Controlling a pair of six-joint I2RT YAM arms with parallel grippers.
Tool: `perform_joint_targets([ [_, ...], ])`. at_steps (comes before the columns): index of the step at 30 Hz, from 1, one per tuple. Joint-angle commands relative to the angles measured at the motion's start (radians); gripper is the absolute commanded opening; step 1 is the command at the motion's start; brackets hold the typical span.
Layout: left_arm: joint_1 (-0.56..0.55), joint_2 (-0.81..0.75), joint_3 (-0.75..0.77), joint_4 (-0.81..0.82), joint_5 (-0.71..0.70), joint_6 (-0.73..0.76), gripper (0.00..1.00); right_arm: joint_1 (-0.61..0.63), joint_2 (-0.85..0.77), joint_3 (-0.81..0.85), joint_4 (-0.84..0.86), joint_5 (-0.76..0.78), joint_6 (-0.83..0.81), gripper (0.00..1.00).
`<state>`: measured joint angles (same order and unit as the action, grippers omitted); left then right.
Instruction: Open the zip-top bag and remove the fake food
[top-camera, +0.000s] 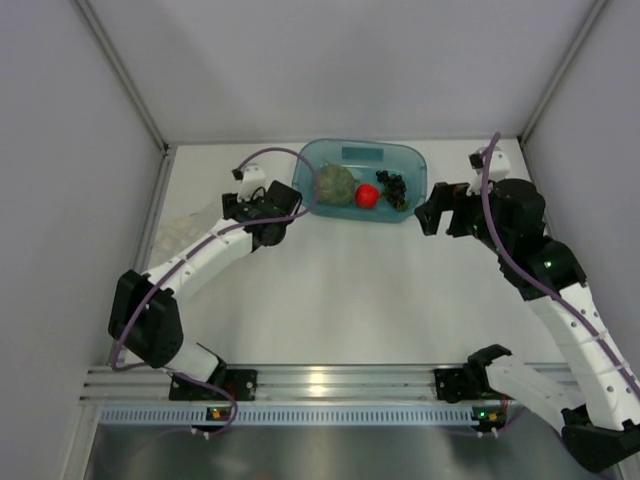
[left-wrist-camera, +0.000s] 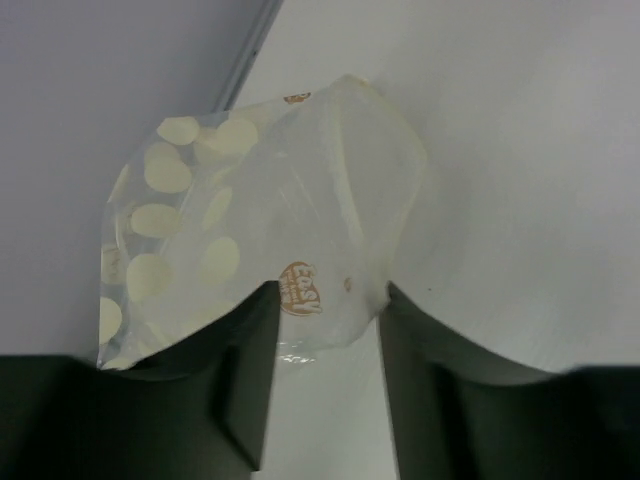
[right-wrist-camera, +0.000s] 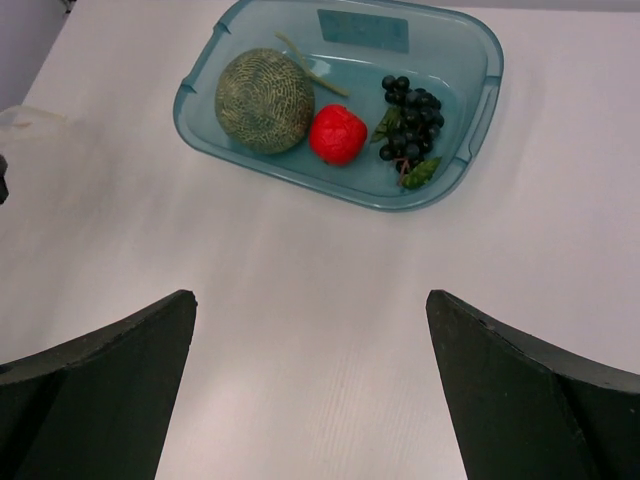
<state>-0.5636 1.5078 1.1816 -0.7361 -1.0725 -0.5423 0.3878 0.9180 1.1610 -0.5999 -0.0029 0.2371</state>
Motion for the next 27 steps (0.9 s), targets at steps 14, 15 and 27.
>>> perform_joint_targets([
  [14, -0.012, -0.38, 0.044, 0.027, 0.322, 0.025, 0.98, -0.012, -0.131, 0.034, -0.166, 0.089, -0.002, 0.99],
  [15, -0.012, -0.426, 0.041, 0.027, 0.333, 0.039, 0.98, -0.01, -0.139, 0.032, -0.179, 0.105, 0.002, 0.99],
  [27, -0.012, -0.855, -0.068, -0.025, 0.401, 0.226, 0.98, -0.01, -0.318, -0.092, -0.219, 0.237, -0.019, 0.99],
])
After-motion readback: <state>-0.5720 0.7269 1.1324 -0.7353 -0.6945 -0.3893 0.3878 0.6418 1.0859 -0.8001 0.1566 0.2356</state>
